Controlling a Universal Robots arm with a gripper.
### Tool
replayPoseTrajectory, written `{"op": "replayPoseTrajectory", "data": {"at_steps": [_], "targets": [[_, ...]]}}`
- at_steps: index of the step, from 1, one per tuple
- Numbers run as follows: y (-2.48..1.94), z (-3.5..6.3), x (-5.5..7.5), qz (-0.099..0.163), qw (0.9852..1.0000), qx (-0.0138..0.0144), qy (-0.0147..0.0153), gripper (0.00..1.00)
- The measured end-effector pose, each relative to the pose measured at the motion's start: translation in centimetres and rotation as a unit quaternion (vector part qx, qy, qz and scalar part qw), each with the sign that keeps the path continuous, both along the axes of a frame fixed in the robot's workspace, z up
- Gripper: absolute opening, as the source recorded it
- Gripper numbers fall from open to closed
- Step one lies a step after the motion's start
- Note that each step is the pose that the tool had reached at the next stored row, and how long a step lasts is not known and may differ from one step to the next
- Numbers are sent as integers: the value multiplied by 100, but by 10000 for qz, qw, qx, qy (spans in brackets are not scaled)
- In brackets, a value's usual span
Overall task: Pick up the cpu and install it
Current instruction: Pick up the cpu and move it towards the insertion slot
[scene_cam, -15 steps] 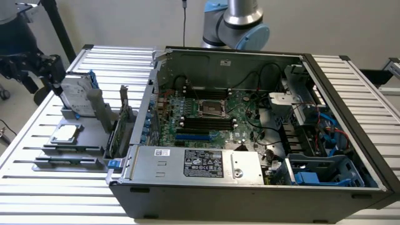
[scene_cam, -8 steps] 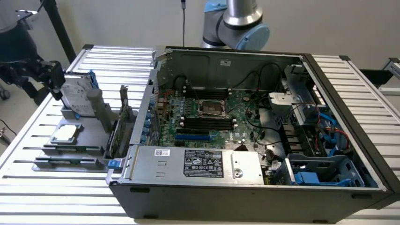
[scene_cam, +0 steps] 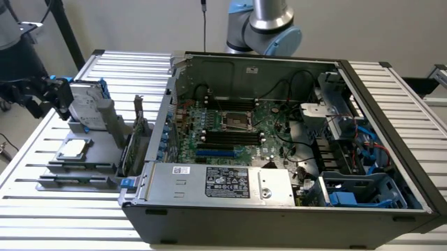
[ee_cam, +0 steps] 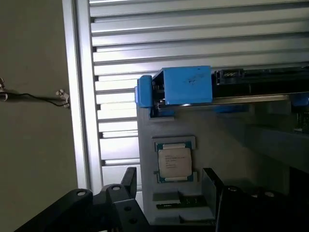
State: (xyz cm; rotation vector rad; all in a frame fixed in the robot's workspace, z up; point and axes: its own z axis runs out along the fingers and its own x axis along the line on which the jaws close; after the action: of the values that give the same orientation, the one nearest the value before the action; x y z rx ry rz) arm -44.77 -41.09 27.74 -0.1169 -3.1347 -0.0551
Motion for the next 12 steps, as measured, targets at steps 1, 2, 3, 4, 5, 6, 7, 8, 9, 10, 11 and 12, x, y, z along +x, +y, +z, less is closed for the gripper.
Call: {"op": "replayPoseTrajectory", "data": {"at_steps": [1,2,3,4,5,6,7,8,9,10,11,12], "targets": [[-17,-19,0,3,10000,0,0,65],[-34,-37,1,11,10000,0,0,65],[-47,-55,2,24,10000,1,-1,65],[-59,-74,2,41,10000,0,0,65],[-69,-90,3,58,10000,0,0,65],[-79,-109,4,75,10000,0,0,65],[-88,-127,5,88,10000,1,-1,65],[-95,-146,7,101,9999,0,0,65],[-100,-164,11,113,9999,0,0,65],[-102,-182,19,127,9999,0,0,65],[-103,-201,28,142,9999,0,0,65],[-104,-218,39,159,9999,0,0,65]]}}
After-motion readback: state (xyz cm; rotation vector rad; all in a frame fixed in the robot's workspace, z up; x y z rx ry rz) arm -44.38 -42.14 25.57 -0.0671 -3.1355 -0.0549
